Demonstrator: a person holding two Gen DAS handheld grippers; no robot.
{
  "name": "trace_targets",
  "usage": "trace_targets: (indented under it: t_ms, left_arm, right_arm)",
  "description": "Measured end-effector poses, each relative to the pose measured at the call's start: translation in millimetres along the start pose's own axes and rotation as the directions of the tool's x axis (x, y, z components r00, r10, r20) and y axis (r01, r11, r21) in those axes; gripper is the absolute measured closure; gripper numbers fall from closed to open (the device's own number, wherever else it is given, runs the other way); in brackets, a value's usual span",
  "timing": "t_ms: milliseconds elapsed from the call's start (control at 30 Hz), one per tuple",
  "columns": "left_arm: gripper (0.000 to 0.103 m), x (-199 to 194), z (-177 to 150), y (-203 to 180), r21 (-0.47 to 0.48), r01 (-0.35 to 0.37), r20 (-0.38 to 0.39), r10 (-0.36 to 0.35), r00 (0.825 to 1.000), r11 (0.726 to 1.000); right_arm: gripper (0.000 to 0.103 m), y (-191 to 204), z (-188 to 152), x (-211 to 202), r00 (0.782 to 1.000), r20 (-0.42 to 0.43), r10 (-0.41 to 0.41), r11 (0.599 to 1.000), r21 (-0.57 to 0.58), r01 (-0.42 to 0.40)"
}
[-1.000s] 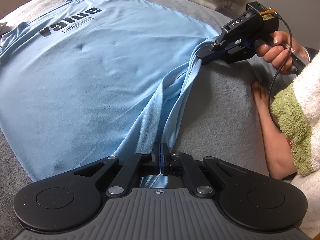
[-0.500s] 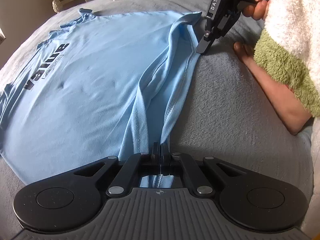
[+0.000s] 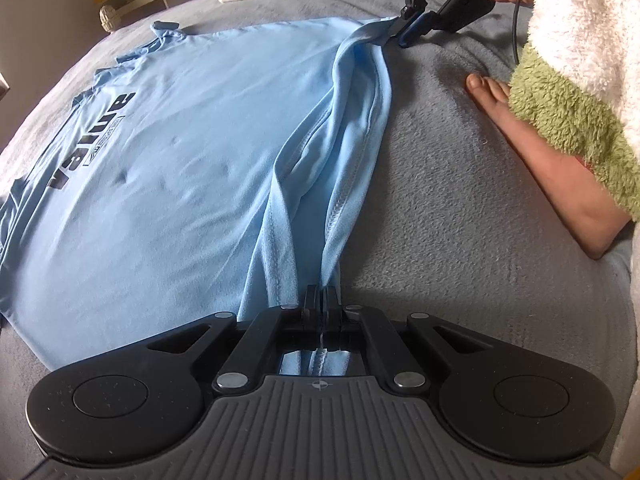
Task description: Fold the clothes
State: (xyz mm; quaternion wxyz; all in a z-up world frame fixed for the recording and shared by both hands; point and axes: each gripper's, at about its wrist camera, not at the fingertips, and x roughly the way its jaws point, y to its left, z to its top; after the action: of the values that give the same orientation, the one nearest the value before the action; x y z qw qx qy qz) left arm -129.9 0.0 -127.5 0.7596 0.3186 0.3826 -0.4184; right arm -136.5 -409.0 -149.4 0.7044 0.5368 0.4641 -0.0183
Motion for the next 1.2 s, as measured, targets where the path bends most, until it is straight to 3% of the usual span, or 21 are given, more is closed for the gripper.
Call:
trace_targets:
  t_ms: [233, 400, 633, 733, 867, 1033, 1200]
  left_arm:
    - [0.103, -0.4, -0.5, 1.1, -0.018, -0.003, 0.000, 0.003, 1.000, 1.000]
    - [0.103, 0.9, -0.7, 1.1, -0.029, -0.002, 0.001, 0.002, 1.000, 1.000]
    - [0.103, 1.9, -0.4, 0.2, -0.023, -0.002, 0.001, 0.002, 1.000, 1.000]
    - [0.103, 0.5, -1.9, -0.4, -0.030, -0.008, 0.007, 0.008, 1.000, 1.000]
    - [0.103, -1.0, -3.3, 0.2, -0.027, -0.004, 0.010, 0.005, 1.000, 1.000]
    - [0.103, 0.3, -2.2, -1.4, 0.008, 0.005, 0.007, -0.005, 1.000, 1.000]
    - [0.103, -2.4, -3.6, -1.7, -0.026, 0.026, 0.007, -0.026, 1.000, 0.999]
  right_arm:
    - [0.089, -7.5, 2.2, 9.0, 0.998, 0.037, 0.047, 0.997, 0.064, -0.049]
    - [0.090, -22.9, 3.2, 10.6, 0.993, 0.065, 0.099, 0.979, 0.173, -0.108]
    - [0.092, -17.3, 3.4, 18.7, 0.992, 0.102, 0.075, 0.981, 0.173, -0.092]
    - [0.103, -4.8, 0.7, 14.4, 0.992, 0.123, 0.016, 0.994, 0.104, -0.029]
    - [0.103, 13.2, -0.9, -0.2, 0.988, 0.136, -0.080, 0.996, -0.032, 0.085]
    - [0.103, 29.7, -0.9, -8.9, 0.964, 0.167, -0.208, 0.944, -0.222, 0.242]
    - [0.103, 40.2, -8.8, -5.4, 0.942, 0.187, -0.278, 0.885, -0.330, 0.327]
